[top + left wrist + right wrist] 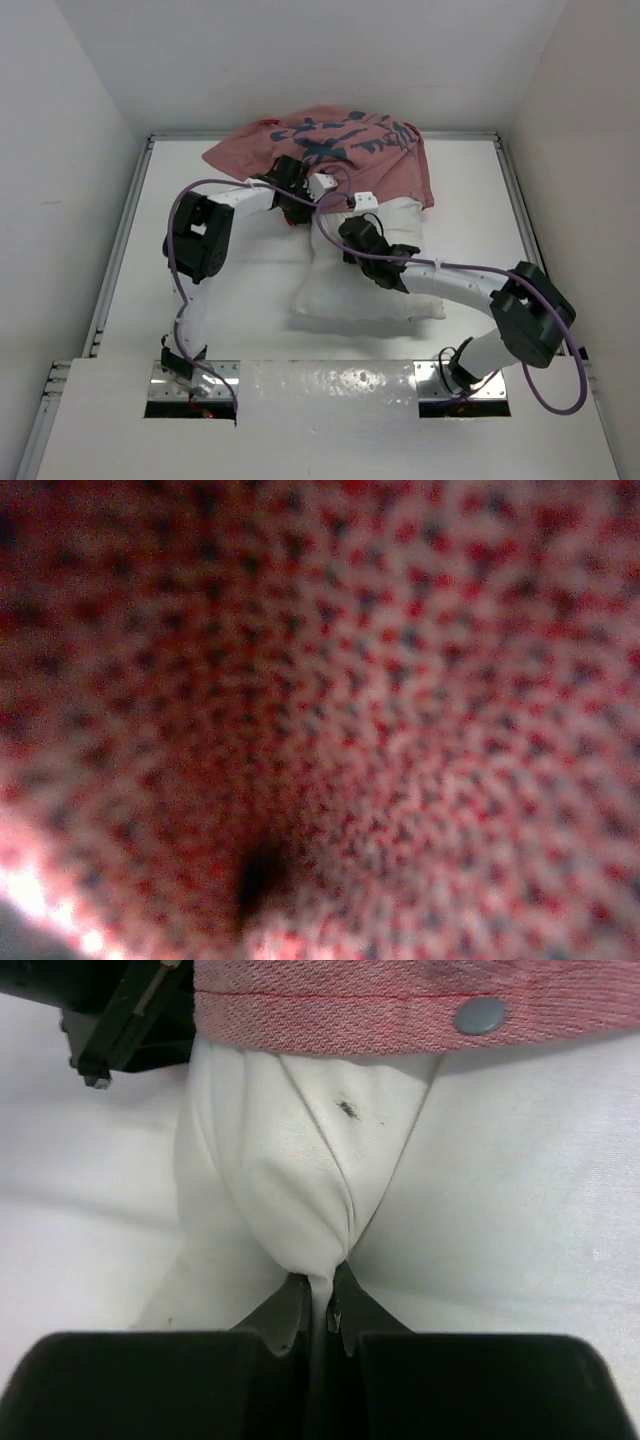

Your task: Put the pillow into the pillowcase

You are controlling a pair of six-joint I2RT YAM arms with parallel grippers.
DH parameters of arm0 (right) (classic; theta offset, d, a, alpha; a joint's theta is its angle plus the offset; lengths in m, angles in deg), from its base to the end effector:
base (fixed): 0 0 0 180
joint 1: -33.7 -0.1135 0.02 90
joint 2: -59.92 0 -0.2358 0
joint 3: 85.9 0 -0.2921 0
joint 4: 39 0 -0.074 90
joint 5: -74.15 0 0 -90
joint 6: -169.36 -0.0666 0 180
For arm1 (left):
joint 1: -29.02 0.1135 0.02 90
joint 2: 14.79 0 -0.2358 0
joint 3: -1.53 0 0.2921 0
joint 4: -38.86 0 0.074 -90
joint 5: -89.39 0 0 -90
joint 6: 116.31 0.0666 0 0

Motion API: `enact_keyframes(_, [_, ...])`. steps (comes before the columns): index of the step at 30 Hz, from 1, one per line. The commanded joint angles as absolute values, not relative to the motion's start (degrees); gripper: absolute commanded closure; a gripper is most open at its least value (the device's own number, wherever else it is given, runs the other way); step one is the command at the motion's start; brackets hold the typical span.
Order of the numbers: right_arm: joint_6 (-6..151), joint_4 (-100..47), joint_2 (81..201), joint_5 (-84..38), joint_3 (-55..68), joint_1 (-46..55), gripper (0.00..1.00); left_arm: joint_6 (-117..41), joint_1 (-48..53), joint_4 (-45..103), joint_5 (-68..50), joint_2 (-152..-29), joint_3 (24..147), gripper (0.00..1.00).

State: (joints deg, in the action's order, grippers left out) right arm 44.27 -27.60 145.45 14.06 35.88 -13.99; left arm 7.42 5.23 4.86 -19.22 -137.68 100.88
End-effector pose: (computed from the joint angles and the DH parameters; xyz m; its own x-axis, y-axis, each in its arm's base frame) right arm 0.2696 0.2468 0.1322 -0.5624 0.1224 -0.8178 -0.0682 0.9787 0.1934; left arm 0.4393 -0.2169 0.0791 -0.3428 0.7262 -0.5959 0.8770 0.4747 0.0741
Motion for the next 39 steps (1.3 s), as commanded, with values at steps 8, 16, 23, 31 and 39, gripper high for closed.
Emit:
enact_keyframes(8, [47.9, -49.0, 142.3, -2.6, 26.2, -8.2, 1.0, 25.4, 5.7, -48.4, -49.1, -127.4, 121.7, 1.0])
enact_keyframes(16, [62.6, -58.9, 148.5, 21.8, 8.2, -6.6, 1.0, 13.4, 4.4, -48.6, -50.4, -122.0, 134.4, 1.0])
enact_keyframes(23, [73.1, -52.4, 160.4, 31.5, -4.1, -6.3, 1.0, 8.8, 4.4, -48.6, -57.4, -119.7, 151.4, 1.0])
enact_keyframes(31, [67.0, -43.5, 169.4, 39.0, -10.6, -5.0, 1.0, 5.9, 4.8, -48.6, -67.1, -117.4, 158.8, 1.0])
enact_keyframes(39, [64.2, -52.4, 161.6, 27.1, 7.8, -10.5, 1.0, 9.9, 5.7, -48.8, -46.8, -117.4, 139.3, 0.82])
